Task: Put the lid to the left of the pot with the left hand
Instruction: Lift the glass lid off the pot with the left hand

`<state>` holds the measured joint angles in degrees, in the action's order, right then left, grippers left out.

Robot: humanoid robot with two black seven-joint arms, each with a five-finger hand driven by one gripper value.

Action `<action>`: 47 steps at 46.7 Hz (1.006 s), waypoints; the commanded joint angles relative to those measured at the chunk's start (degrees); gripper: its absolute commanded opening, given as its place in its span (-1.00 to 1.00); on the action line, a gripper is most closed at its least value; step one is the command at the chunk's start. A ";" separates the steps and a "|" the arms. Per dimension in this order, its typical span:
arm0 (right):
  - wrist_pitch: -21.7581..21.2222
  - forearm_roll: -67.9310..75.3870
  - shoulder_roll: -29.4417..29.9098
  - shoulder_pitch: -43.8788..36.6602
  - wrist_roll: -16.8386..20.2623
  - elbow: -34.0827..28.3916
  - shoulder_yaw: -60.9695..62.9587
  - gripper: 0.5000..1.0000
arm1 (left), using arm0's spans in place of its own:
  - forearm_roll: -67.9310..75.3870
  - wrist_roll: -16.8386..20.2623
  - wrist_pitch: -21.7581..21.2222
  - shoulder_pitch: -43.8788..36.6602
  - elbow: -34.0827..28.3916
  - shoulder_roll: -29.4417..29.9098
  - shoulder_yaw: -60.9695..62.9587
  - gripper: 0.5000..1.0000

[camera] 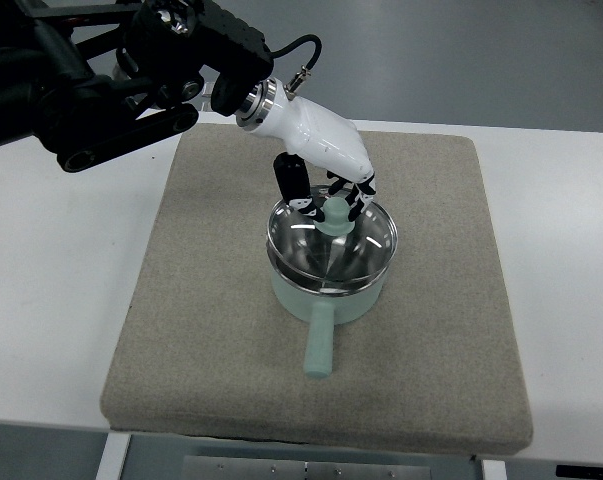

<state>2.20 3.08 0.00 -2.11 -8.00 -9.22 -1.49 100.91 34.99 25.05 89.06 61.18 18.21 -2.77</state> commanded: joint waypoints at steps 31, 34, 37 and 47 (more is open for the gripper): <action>0.00 0.00 0.00 0.00 0.00 0.08 0.00 0.69 | -0.63 0.01 -0.35 0.06 -5.98 5.95 -2.15 -1.00; 0.00 0.00 0.00 0.00 0.00 -0.01 0.00 0.69 | -0.63 0.01 -1.75 -0.20 -6.07 7.71 -2.06 -1.00; 0.00 0.00 0.00 0.00 0.00 -0.01 0.00 0.69 | -0.54 0.01 -3.42 -0.29 -6.07 9.73 -1.53 -1.00; 0.00 0.00 0.00 0.00 0.00 0.08 0.00 0.69 | -0.63 0.01 -5.36 -3.19 -7.74 13.95 -1.09 -1.00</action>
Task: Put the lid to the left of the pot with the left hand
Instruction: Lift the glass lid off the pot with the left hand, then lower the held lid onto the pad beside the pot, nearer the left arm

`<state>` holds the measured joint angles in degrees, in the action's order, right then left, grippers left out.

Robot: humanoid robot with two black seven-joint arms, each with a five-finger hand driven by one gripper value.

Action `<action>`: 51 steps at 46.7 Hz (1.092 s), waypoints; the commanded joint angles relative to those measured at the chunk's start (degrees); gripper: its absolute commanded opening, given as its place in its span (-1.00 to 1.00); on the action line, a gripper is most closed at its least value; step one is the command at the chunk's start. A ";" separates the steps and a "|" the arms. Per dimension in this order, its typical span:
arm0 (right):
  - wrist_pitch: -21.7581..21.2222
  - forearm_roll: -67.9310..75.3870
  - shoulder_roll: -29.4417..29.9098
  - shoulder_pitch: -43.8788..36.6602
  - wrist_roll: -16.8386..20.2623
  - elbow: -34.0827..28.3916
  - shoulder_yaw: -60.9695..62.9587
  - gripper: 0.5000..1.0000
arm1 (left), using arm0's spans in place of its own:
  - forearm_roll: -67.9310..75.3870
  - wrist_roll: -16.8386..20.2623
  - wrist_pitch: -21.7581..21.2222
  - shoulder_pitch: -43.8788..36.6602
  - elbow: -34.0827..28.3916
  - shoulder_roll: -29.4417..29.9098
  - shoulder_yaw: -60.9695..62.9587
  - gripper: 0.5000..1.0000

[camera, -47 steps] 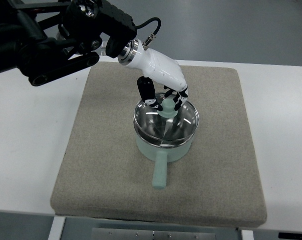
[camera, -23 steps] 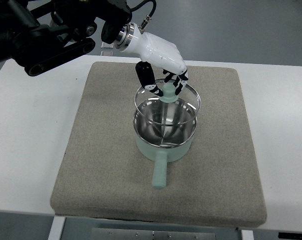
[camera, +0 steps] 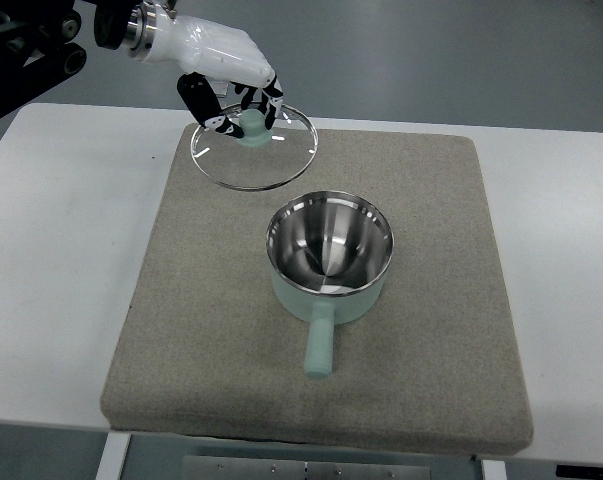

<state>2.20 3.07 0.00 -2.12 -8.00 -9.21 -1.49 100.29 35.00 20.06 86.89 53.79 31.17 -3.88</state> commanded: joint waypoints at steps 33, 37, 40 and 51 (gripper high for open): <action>0.00 0.00 0.00 0.09 0.00 -0.02 0.00 0.69 | -0.01 0.00 -6.53 -10.42 -7.38 0.38 -0.08 -1.00; 0.00 0.00 0.00 0.01 0.00 0.07 0.00 0.69 | 0.08 0.00 -7.75 -11.30 -7.64 -0.41 0.01 -1.00; 0.00 0.00 0.00 0.01 0.00 -0.02 0.00 0.69 | 0.08 0.00 -8.90 -12.18 -8.87 -1.11 0.01 -1.00; 0.00 0.00 0.00 0.10 0.00 -0.02 0.00 0.69 | -0.09 0.00 -11.01 -13.76 -13.00 -2.96 0.09 -1.00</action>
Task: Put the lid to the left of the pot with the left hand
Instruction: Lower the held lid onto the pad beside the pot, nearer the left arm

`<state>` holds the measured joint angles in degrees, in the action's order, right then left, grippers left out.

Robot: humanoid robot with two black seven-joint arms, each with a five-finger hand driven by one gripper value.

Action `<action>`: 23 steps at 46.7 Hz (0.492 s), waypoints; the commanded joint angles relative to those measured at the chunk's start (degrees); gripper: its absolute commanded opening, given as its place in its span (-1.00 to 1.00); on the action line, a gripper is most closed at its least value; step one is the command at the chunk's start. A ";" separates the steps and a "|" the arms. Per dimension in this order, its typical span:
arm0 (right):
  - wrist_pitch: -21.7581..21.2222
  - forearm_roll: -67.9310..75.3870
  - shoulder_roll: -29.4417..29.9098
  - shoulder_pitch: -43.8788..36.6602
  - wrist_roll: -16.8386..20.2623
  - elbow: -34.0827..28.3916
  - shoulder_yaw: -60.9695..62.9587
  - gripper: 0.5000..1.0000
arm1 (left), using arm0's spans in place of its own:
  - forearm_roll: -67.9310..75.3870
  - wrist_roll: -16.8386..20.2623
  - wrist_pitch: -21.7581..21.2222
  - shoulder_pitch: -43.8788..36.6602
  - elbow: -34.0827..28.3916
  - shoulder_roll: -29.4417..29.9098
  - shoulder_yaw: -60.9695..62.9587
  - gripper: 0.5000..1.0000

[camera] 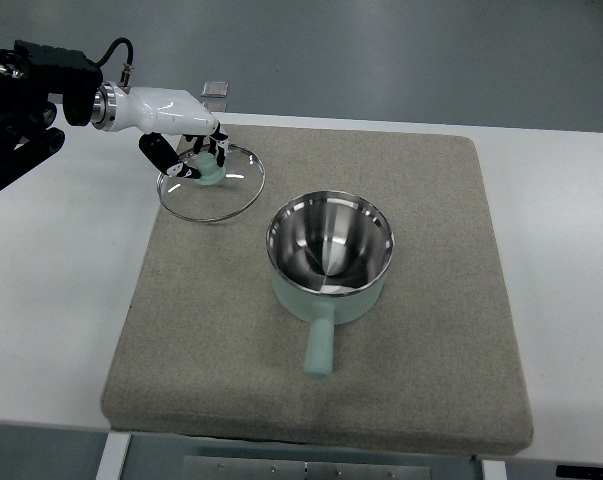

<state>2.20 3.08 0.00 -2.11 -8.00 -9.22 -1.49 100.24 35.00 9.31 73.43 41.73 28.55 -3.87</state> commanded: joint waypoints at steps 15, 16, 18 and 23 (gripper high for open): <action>0.00 0.00 0.00 0.00 0.00 -0.01 0.00 0.69 | -0.04 0.00 -1.75 -1.54 -1.47 -0.60 0.09 -1.00; 0.00 0.00 0.00 0.00 0.00 0.07 0.00 0.69 | -0.04 0.00 -1.75 -1.54 -1.47 -0.60 0.09 -1.00; 0.00 0.00 0.00 0.00 0.00 -0.01 0.00 0.69 | -0.04 0.00 -1.84 -1.63 -1.47 -0.60 0.09 -1.00; 0.00 0.00 0.00 0.00 0.00 0.07 0.00 0.69 | -0.04 0.00 -1.84 -1.98 -1.73 -1.47 0.01 -1.00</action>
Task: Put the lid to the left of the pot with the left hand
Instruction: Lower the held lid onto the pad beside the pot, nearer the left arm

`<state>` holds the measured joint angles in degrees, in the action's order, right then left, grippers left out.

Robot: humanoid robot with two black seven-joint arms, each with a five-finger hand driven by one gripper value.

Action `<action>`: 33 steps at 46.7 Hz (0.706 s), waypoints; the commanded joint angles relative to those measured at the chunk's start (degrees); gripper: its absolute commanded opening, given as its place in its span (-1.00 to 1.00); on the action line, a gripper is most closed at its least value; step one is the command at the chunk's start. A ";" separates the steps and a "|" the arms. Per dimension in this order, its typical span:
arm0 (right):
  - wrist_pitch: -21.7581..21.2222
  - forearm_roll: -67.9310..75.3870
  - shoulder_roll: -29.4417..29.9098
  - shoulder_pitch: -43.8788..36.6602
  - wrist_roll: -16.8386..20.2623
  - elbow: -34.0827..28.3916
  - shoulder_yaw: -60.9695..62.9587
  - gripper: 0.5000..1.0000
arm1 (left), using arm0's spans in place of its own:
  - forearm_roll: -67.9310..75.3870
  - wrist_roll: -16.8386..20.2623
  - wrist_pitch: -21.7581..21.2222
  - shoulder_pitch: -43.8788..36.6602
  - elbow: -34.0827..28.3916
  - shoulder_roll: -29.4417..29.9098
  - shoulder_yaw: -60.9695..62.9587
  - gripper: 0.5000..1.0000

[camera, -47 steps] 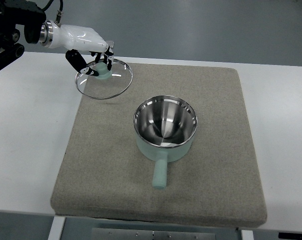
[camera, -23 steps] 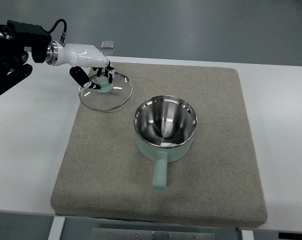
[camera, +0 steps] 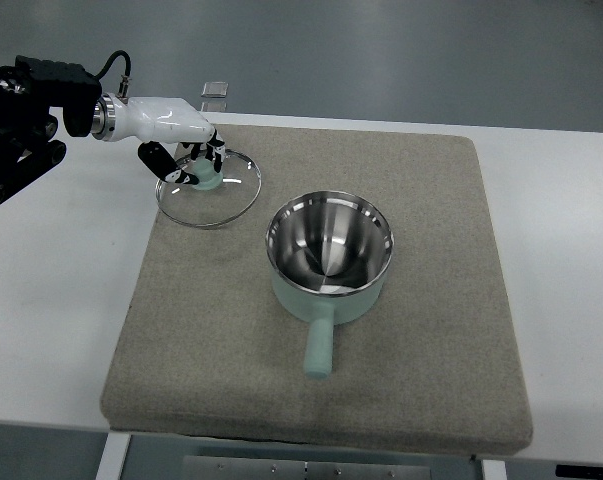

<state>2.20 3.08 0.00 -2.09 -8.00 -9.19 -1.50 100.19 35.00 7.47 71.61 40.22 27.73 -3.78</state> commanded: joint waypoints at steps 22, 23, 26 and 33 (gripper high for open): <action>0.00 0.00 0.00 -0.02 0.00 0.04 0.00 0.69 | 0.00 0.00 -0.97 -1.65 -1.72 -1.98 0.00 -1.00; 0.00 0.00 0.00 -0.02 0.00 -0.04 0.00 0.69 | 0.00 0.00 -1.06 -1.65 -1.72 -1.98 0.00 -1.00; 0.00 0.00 0.00 -0.02 0.00 -0.04 0.00 0.69 | 0.00 0.00 -1.15 -1.83 -1.72 -1.98 0.00 -1.00; 0.00 0.00 0.00 -0.02 0.00 -0.04 0.00 0.69 | 0.00 0.00 -1.15 -1.92 -1.72 -1.98 1.67 -0.94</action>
<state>2.20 3.08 0.00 -2.11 -8.00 -9.22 -1.49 100.30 35.00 6.33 69.73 38.49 25.76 -3.14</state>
